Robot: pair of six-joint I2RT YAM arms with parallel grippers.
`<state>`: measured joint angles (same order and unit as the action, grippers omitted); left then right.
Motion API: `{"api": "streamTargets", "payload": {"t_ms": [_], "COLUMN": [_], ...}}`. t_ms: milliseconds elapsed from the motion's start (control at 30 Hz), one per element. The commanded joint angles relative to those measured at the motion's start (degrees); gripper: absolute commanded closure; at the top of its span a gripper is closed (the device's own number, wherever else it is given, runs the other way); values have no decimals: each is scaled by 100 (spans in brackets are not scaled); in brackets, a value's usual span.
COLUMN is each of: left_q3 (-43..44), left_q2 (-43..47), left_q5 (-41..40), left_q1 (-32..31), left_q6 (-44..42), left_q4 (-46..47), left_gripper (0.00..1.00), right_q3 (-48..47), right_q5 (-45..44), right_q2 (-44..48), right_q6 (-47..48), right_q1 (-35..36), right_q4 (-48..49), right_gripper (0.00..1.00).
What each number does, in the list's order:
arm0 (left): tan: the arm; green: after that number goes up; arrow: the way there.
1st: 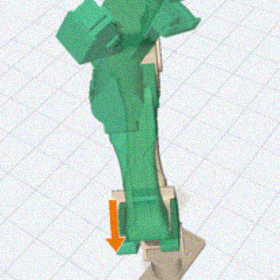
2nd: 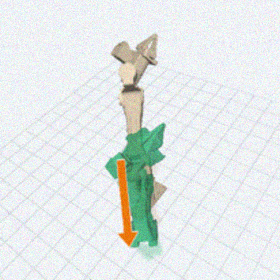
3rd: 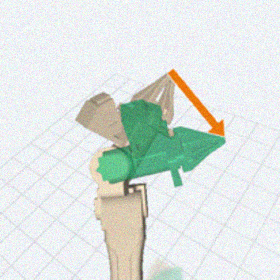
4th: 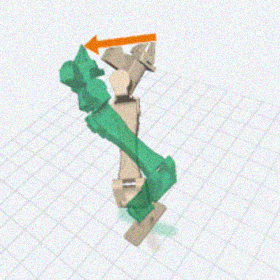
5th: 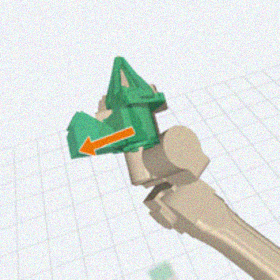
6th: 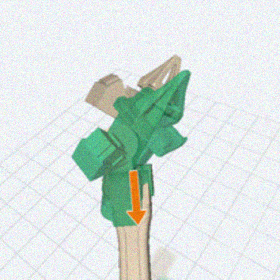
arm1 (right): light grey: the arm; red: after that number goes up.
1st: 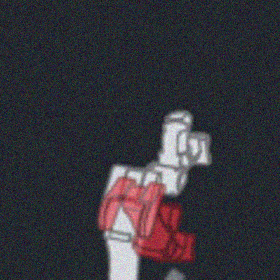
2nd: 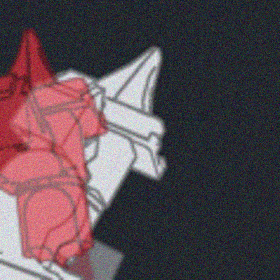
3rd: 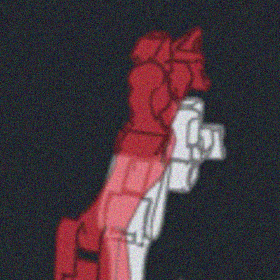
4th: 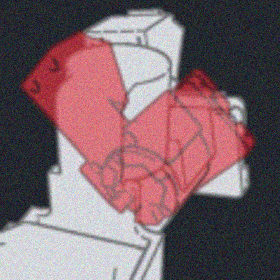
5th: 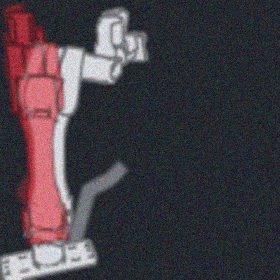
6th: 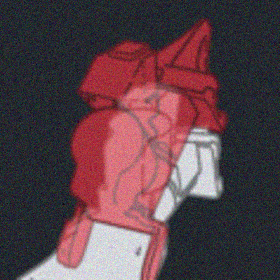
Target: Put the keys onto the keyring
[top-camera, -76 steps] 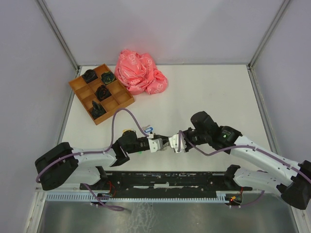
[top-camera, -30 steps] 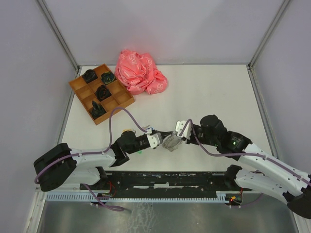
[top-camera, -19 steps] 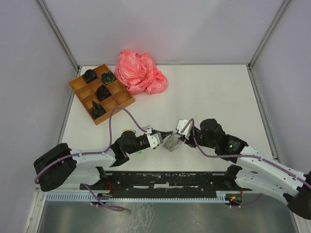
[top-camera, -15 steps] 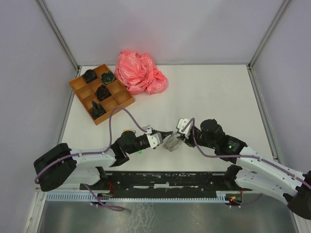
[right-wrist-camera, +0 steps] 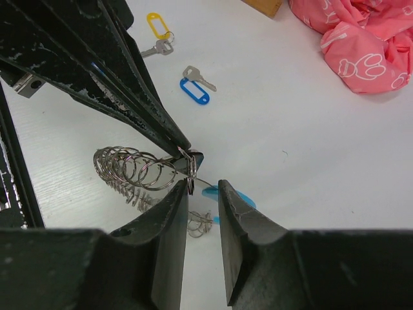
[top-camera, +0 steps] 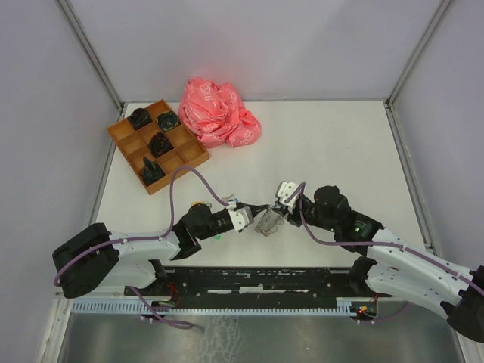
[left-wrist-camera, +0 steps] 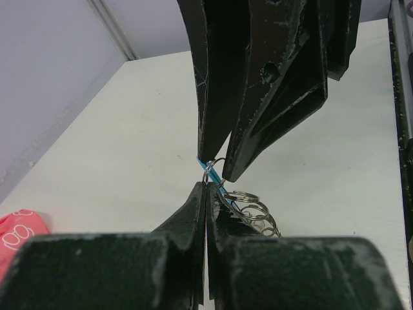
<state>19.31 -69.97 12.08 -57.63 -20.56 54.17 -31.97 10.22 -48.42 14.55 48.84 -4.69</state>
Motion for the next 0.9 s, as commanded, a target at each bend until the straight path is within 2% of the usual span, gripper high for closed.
{"api": "streamTargets", "payload": {"t_ms": [0,133,367,600,867], "left_q3": [64,63,64,83,267], "left_q2": [18,17,33,137,282], "left_q5": [-6,20,143,420,707], "left_q1": [-17,-21,-20,-25,-14], "left_q6": [197,195,189,26,-249], "left_q4": [480,480,481,276,-424], "left_gripper": [97,97,97,97,97], "right_q3": [18,16,-92,-470,-1233], "right_q5": [-24,-4,146,433,872], "right_q2": [90,72,-44,-240,-625], "right_q6": [-50,9,175,841,1693], "right_q1": [-24,-24,-32,-50,-59], "right_q4": [364,353,287,-348,-1470], "right_gripper": [68,72,86,99,99]}}
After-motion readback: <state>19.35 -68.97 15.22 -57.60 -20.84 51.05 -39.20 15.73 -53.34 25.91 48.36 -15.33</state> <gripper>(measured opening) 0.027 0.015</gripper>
